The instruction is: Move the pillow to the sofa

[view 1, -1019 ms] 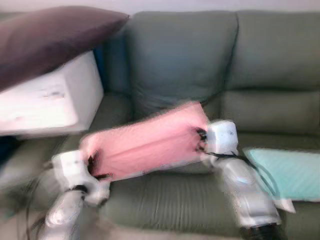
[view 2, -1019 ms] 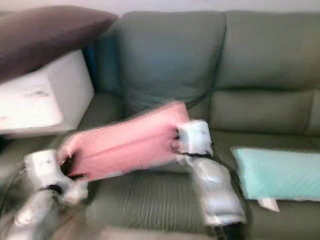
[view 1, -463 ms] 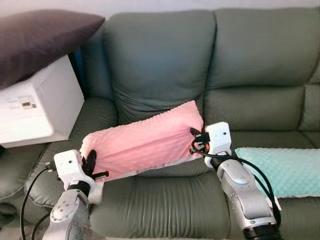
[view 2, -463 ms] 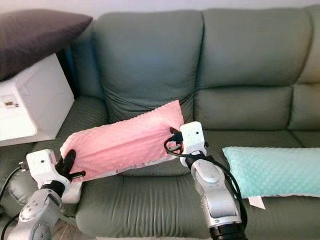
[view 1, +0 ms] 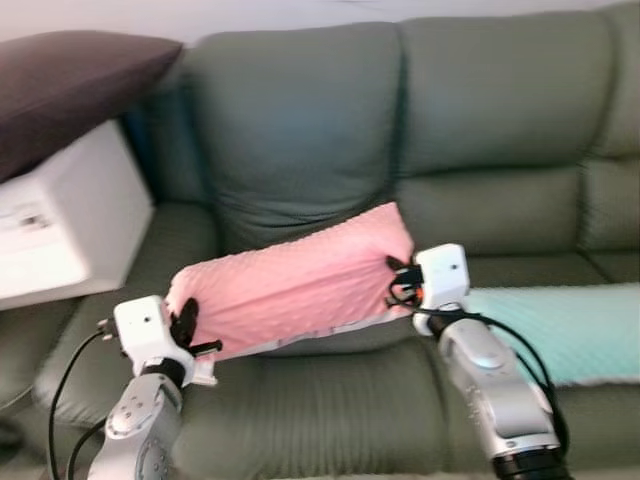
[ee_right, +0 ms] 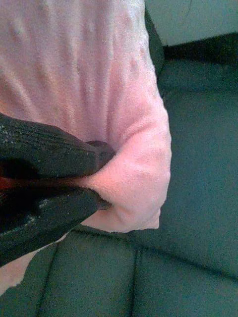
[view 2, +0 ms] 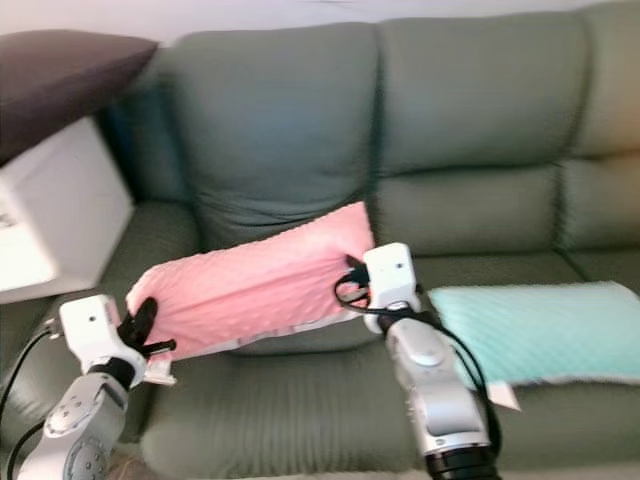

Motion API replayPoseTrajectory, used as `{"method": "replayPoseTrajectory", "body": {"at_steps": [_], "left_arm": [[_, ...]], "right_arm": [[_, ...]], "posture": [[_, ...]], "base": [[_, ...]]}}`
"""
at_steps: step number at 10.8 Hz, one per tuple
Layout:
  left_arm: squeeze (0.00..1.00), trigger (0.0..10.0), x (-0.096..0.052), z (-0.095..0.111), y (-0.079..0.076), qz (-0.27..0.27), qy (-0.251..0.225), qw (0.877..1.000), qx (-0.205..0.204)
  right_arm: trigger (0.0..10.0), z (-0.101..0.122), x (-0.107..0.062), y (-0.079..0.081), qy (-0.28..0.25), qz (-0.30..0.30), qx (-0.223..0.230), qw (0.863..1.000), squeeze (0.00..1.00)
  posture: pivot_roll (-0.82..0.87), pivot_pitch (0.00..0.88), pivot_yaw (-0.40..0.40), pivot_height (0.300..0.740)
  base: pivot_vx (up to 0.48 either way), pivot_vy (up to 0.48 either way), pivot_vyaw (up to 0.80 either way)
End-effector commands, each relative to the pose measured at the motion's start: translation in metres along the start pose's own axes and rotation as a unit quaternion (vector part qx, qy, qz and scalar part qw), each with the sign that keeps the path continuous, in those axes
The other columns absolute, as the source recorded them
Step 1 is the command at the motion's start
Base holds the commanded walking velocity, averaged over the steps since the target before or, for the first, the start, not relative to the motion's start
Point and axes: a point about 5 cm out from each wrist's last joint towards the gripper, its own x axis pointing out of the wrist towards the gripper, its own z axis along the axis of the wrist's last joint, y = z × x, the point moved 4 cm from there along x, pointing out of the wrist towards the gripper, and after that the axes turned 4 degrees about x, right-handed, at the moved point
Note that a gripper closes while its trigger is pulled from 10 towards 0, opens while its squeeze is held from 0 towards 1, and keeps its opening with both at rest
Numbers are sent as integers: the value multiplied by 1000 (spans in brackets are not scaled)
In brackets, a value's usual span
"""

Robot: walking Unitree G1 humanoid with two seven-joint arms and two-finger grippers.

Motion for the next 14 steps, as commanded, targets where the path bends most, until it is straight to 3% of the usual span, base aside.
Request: {"method": "replayPoseTrajectory", "body": {"at_steps": [1,4,8,14], "left_arm": [[0,10000,-2,0,15,24,4,1000,11],[0,10000,-2,-1,12,18,5,1000,11],[0,10000,-4,-1,5,1,0,1000,13],[0,10000,-4,5,7,14,-27,998,54]], "right_arm": [[10000,11,3,5,-20,4,0,1000,0],[10000,10,3,5,-19,3,1,1000,0],[10000,9,2,5,-17,1,1,1000,0],[10000,7,3,5,-12,-2,2,1000,0]], "posture": [[-206,23,82,740],[-205,24,82,740],[-205,31,83,740],[-204,32,84,740]], "base": [[0,480,0],[0,457,0],[0,0,0],[0,0,-790]]}}
